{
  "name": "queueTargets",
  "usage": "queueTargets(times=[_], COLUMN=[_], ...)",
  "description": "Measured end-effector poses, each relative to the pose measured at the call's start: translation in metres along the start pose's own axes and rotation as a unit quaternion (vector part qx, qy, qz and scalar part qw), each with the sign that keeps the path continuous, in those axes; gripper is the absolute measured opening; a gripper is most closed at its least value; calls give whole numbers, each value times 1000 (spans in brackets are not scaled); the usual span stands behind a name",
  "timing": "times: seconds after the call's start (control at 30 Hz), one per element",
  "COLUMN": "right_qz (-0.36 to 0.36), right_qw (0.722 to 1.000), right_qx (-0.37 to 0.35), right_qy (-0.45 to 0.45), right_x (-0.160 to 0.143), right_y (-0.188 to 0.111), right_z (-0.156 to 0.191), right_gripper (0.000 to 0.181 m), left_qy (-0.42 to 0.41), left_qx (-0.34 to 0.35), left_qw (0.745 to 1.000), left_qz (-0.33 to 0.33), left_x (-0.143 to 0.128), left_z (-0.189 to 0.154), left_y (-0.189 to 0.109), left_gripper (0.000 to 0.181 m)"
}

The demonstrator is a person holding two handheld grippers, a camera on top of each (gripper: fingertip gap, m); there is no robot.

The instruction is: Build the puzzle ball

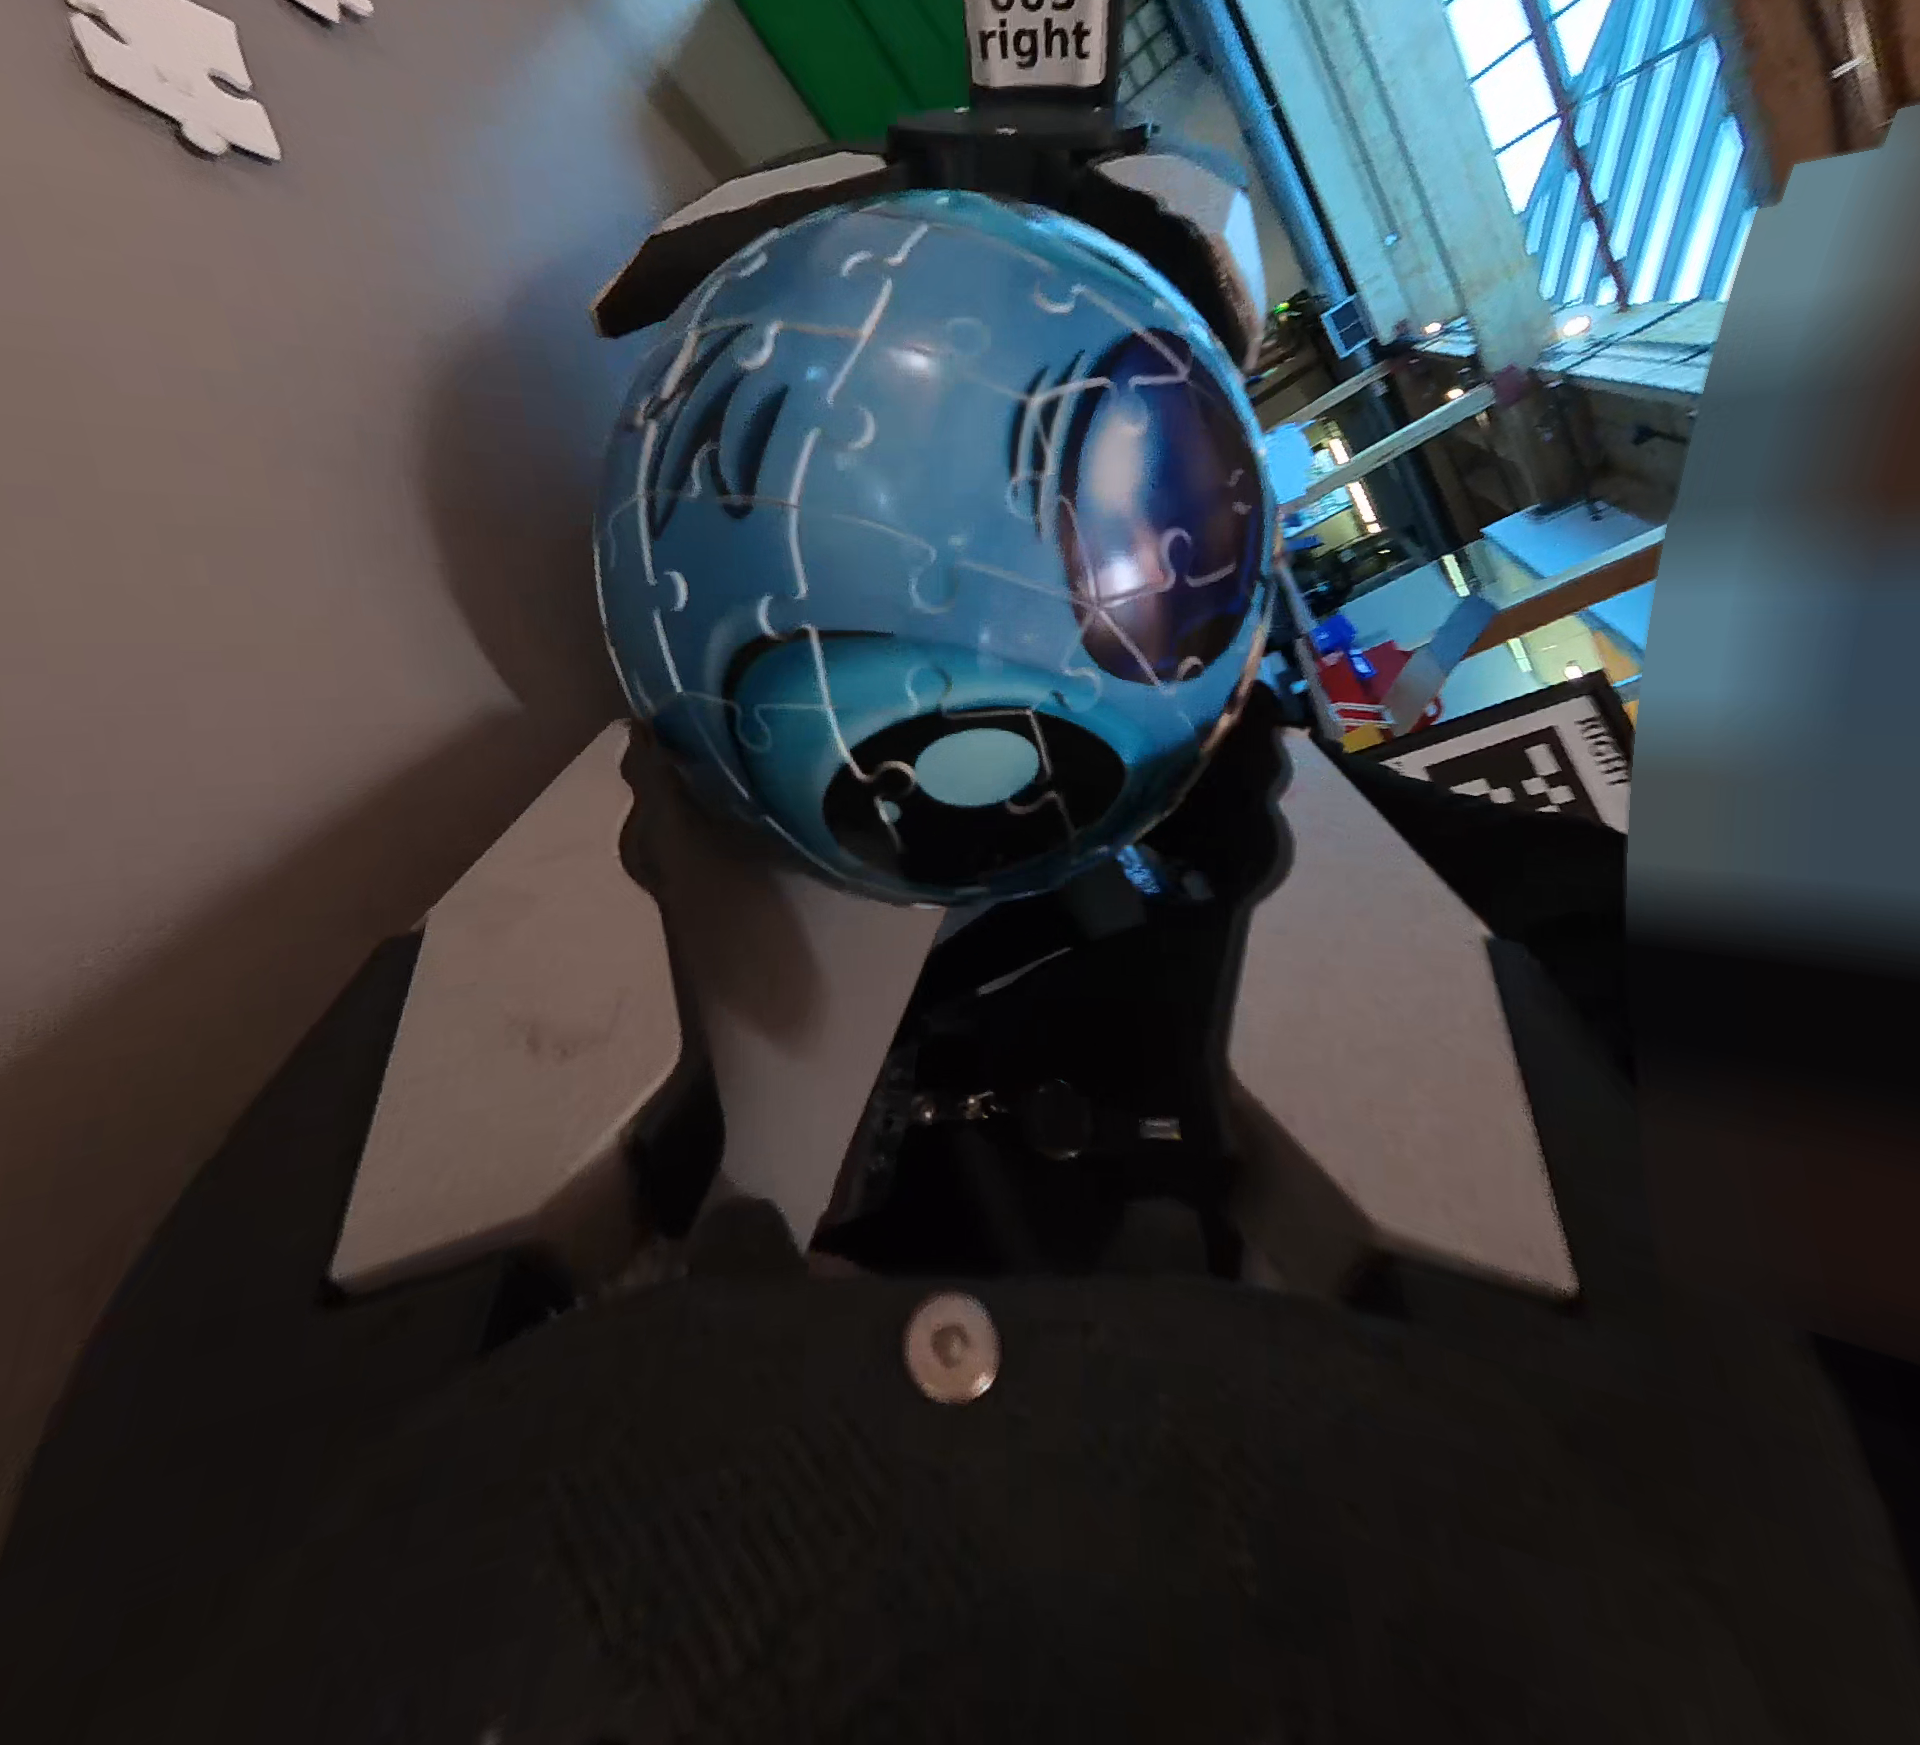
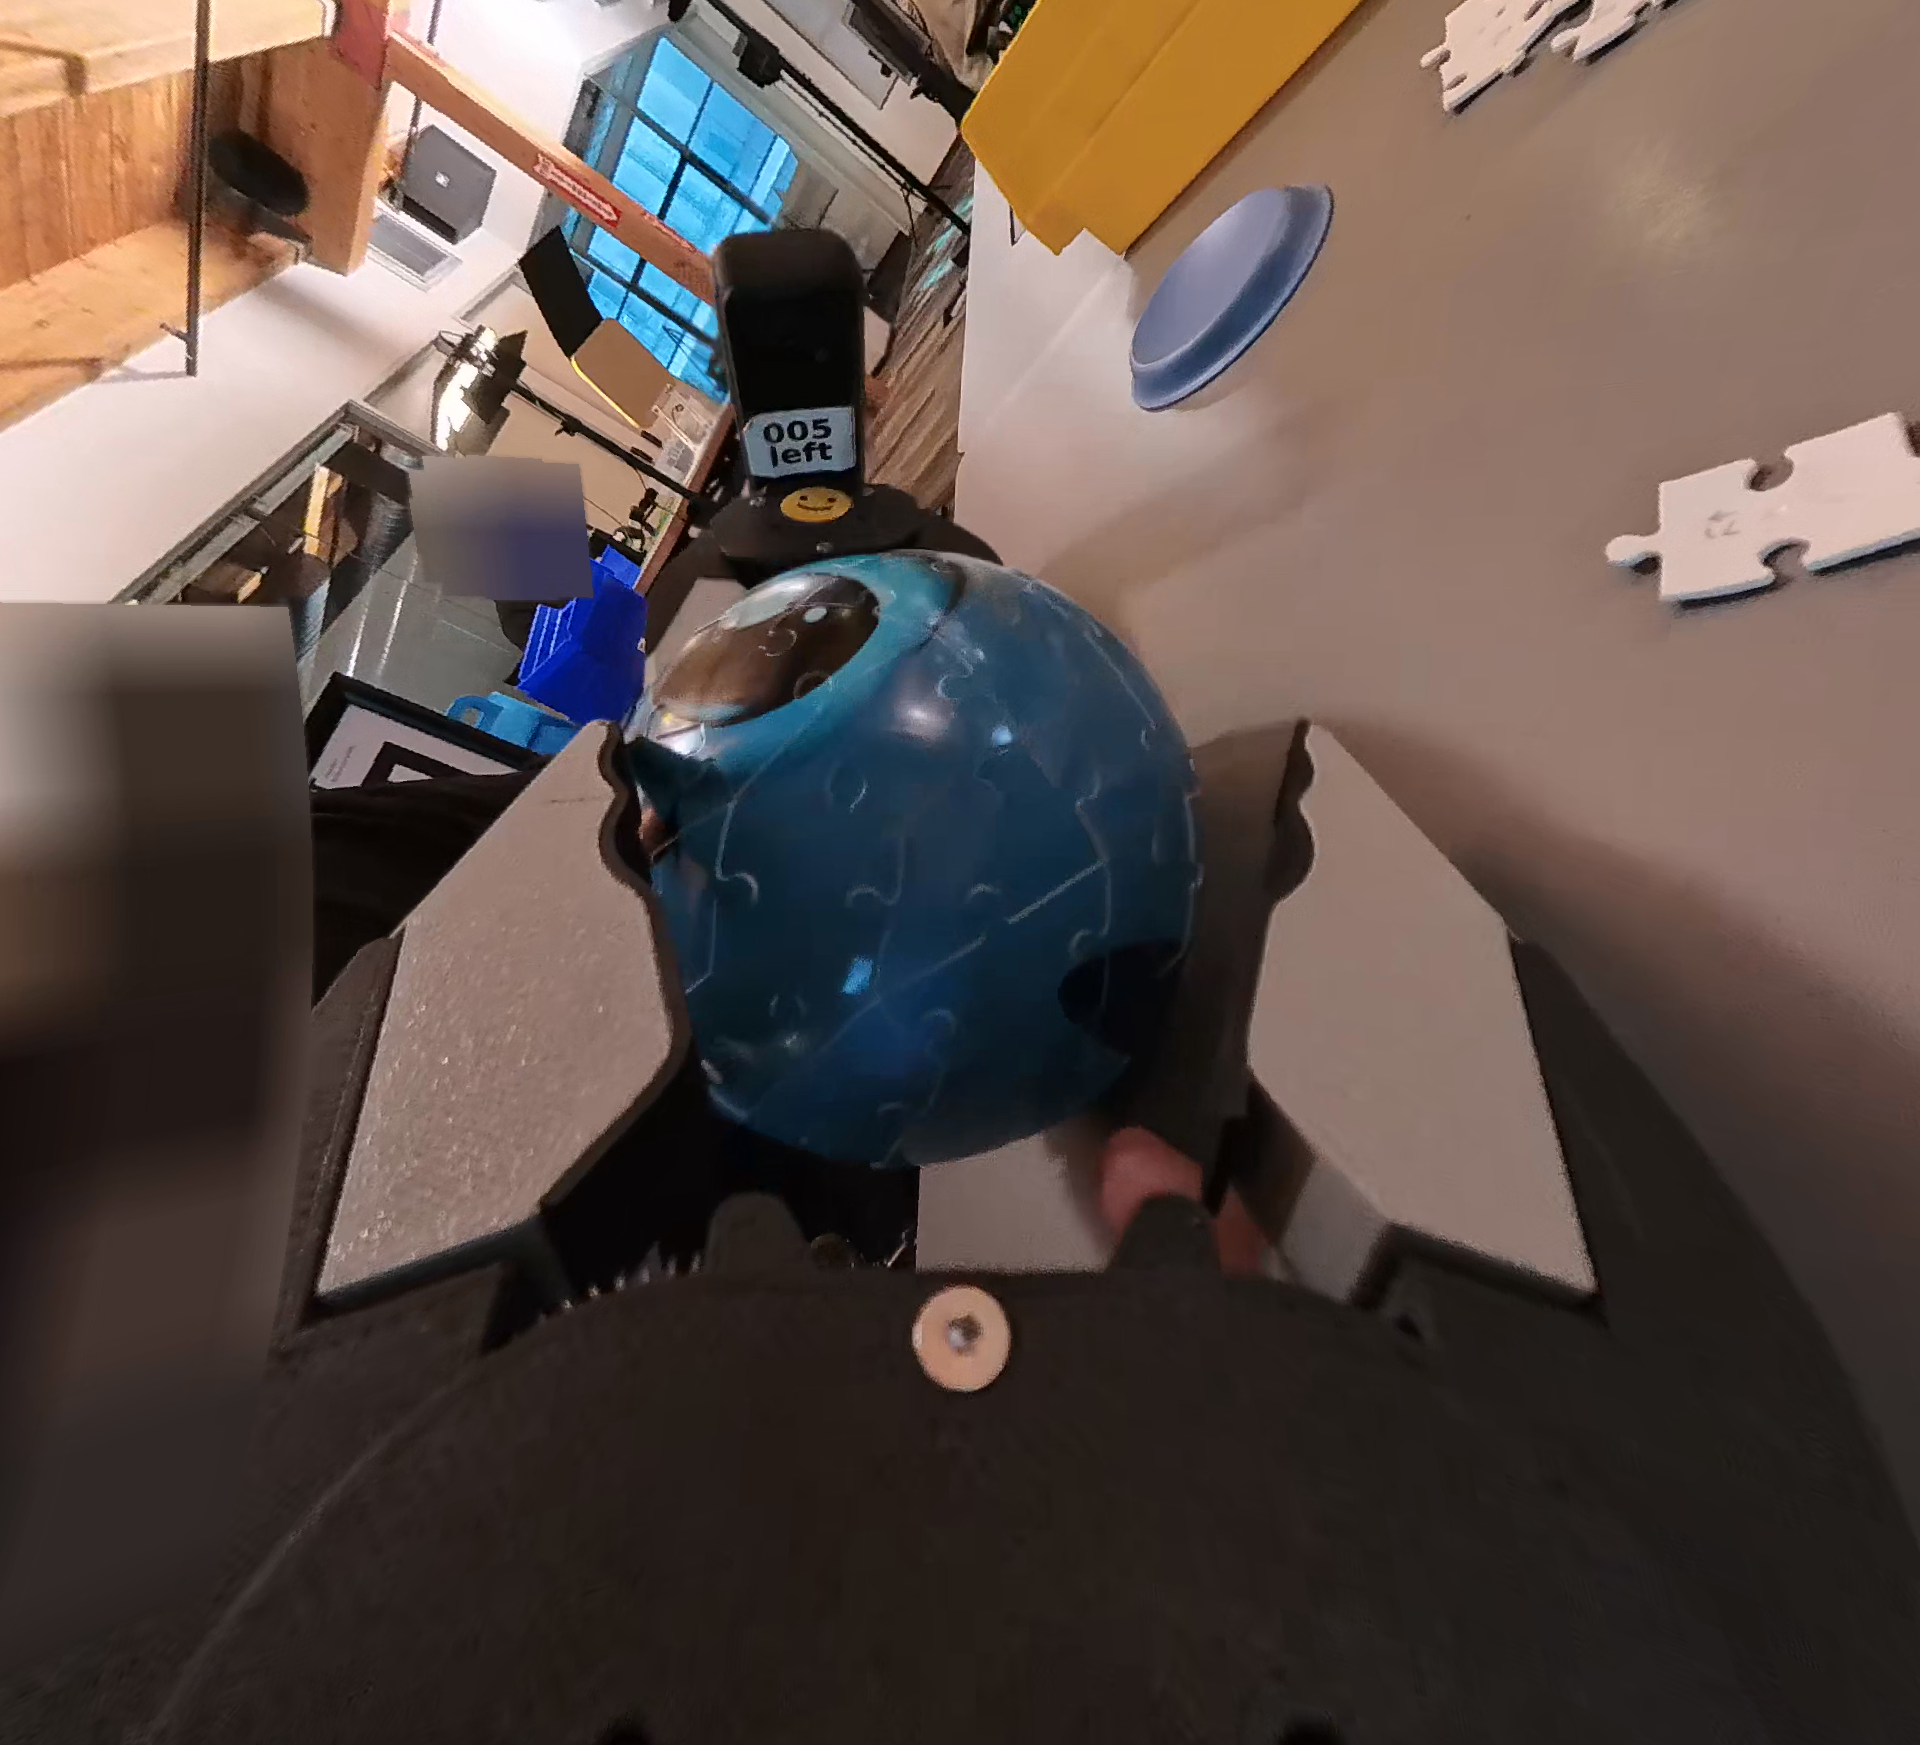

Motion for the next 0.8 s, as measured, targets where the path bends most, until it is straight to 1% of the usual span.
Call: queueTargets(times=[0.03,0.13,0.2,0.33,0.47,0.57,0.67,0.8], right_qz=[0,-1,2,16,32,39,49,85], right_qw=[1000,1000,1000,999,998,997,995,991], right_qx=[-4,-15,-15,-15,-36,-51,-68,-82], right_qy=[-3,-7,-9,-24,-41,-49,-53,-57], right_x=[0,0,-1,-1,3,10,23,40], right_y=[-1,-3,-1,10,19,23,27,41], right_z=[0,2,4,12,13,10,3,-11], right_gripper=[120,118,117,116,117,117,119,122], left_qy=[-8,-23,-29,-21,-29,-31,-18,-8], left_qx=[-8,-9,-14,-21,-17,-12,4,25], left_qw=[1000,1000,999,999,999,999,998,996], left_qz=[-1,-11,-10,-11,-34,-41,-52,-85], left_x=[1,5,5,3,8,12,23,44], left_z=[0,5,4,2,5,8,15,29], left_y=[-2,-6,-2,4,2,1,-2,-11], left_gripper=[112,104,108,108,113,113,113,117])
Point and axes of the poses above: each gripper's, where its closed fingertips meet, y out along the fingers, x out of its top, z = x × y across the jaws, the point moved 3 cm from there along -y, back along the fingers, and after that the axes turned 1 degree about -y, right-handed, at the moved point
